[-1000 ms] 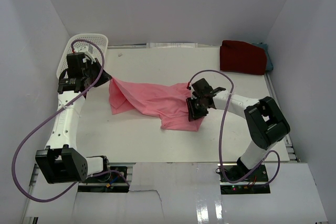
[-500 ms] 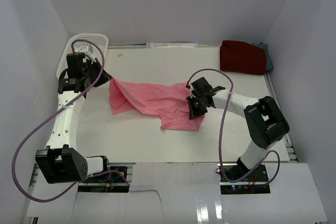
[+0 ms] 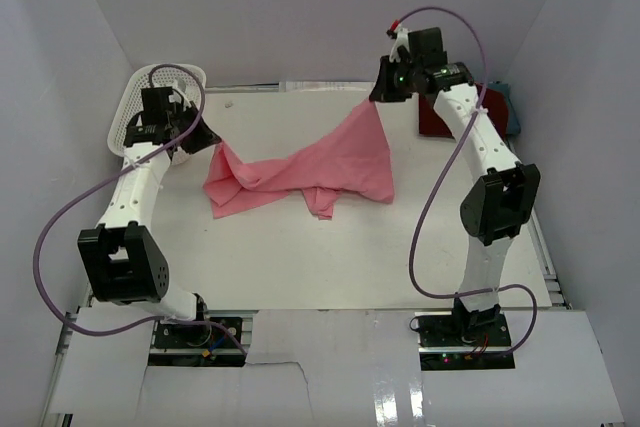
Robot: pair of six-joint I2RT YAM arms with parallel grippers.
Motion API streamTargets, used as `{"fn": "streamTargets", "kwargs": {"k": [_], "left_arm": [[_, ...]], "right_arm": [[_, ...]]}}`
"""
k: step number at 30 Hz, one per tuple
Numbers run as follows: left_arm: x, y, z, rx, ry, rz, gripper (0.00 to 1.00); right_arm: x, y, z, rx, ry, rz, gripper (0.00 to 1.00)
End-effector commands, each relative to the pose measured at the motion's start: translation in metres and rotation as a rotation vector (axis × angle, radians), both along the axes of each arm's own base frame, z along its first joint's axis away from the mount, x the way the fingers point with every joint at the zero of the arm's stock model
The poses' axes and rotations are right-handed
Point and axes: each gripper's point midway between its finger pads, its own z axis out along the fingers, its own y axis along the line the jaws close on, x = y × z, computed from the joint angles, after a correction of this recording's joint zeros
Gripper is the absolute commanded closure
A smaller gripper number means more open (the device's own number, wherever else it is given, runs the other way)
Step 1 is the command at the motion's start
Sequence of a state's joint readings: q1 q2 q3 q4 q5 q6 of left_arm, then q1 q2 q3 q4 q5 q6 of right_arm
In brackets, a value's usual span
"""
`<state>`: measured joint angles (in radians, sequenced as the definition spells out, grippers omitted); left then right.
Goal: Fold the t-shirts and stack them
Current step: Flatten out the tshirt
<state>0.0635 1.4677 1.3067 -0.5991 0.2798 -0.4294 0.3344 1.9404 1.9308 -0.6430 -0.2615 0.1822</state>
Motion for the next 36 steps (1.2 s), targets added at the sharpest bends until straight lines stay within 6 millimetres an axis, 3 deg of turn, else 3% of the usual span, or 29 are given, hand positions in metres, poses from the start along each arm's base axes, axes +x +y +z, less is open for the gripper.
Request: {"fn": "streamTargets", "kwargs": {"k": [1,4,6,7,8,9,10,11,13,14,15,16,17,18,19,20,22,23,26,28,30,31,34,35,36], "left_arm": [[0.025,-0.007,0.06,-0.045,-0.15,-0.023,1.0],[0.023,-0.014,0.101,-0.068,-0.246,-0.052,1.0],[0.003,-0.013,0.138,-0.056,-0.345,-0.04,1.0],[-0.006,-0.011,0.139,-0.048,-0.358,-0.029,1.0],[-0.028,-0.006,0.164,-0.021,-0.437,0.006,1.0],[-0.038,-0.002,0.174,-0.013,-0.486,0.032,1.0],[-0.05,0.0,0.181,-0.009,-0.524,0.053,1.0],[-0.078,0.001,0.192,-0.005,-0.595,0.069,1.0],[-0.101,0.001,0.219,-0.002,-0.727,0.079,1.0],[-0.112,0.002,0.223,0.001,-0.763,0.089,1.0],[-0.137,0.004,0.248,0.007,-0.866,0.107,1.0],[-0.147,0.004,0.256,0.009,-0.908,0.111,1.0],[-0.159,0.004,0.264,0.009,-0.948,0.117,1.0],[-0.175,0.003,0.275,0.006,-0.995,0.118,1.0],[-0.181,0.002,0.281,0.0,-1.006,0.117,1.0],[-0.186,0.001,0.287,-0.002,-1.017,0.116,1.0],[-0.2,0.003,0.306,-0.001,-1.066,0.129,1.0],[-0.205,0.003,0.312,0.0,-1.081,0.135,1.0],[-0.219,0.005,0.328,-0.003,-1.122,0.152,1.0],[-0.217,0.005,0.325,-0.012,-1.113,0.156,1.0],[-0.21,0.003,0.315,-0.032,-1.091,0.149,1.0],[-0.196,0.004,0.297,-0.04,-1.043,0.153,1.0],[-0.144,-0.001,0.248,-0.07,-0.871,0.119,1.0],[-0.12,-0.006,0.227,-0.081,-0.791,0.084,1.0],[-0.11,-0.007,0.22,-0.091,-0.775,0.074,1.0]], "right_arm": [[-0.01,0.005,0.079,0.066,-0.09,0.085,0.92],[-0.033,0.004,0.114,0.105,-0.134,0.119,0.92],[-0.066,-0.002,0.134,0.137,-0.17,0.137,0.92],[-0.074,-0.004,0.147,0.156,-0.225,0.144,0.92],[-0.1,-0.012,0.178,0.181,-0.309,0.147,0.92],[-0.11,-0.015,0.171,0.182,-0.303,0.145,0.92],[-0.121,-0.018,0.183,0.197,-0.348,0.153,0.92],[-0.145,-0.025,0.218,0.227,-0.466,0.168,0.92],[-0.17,-0.03,0.238,0.241,-0.551,0.198,0.92],[-0.197,-0.039,0.267,0.262,-0.655,0.206,0.92],[-0.211,-0.043,0.279,0.272,-0.709,0.214,0.92],[-0.223,-0.047,0.282,0.276,-0.75,0.22,0.92],[-0.257,-0.058,0.305,0.298,-0.861,0.225,0.92],[-0.274,-0.063,0.325,0.32,-0.964,0.232,0.92],[-0.288,-0.067,0.33,0.331,-1.014,0.238,0.92],[-0.325,-0.079,0.35,0.357,-1.12,0.242,0.92],[-0.361,-0.092,0.378,0.392,-1.261,0.237,0.92],[-0.388,-0.101,0.394,0.409,-1.335,0.234,0.92],[-0.428,-0.115,0.415,0.445,-1.447,0.229,0.92],[-0.423,-0.118,0.416,0.442,-1.413,0.195,0.92],[-0.393,-0.116,0.416,0.423,-1.336,0.136,0.92],[-0.372,-0.113,0.406,0.403,-1.267,0.111,0.92],[-0.277,-0.09,0.361,0.345,-1.045,0.052,0.92],[-0.257,-0.084,0.348,0.333,-0.999,0.045,0.92],[-0.24,-0.078,0.332,0.322,-0.946,0.042,0.92]]}}
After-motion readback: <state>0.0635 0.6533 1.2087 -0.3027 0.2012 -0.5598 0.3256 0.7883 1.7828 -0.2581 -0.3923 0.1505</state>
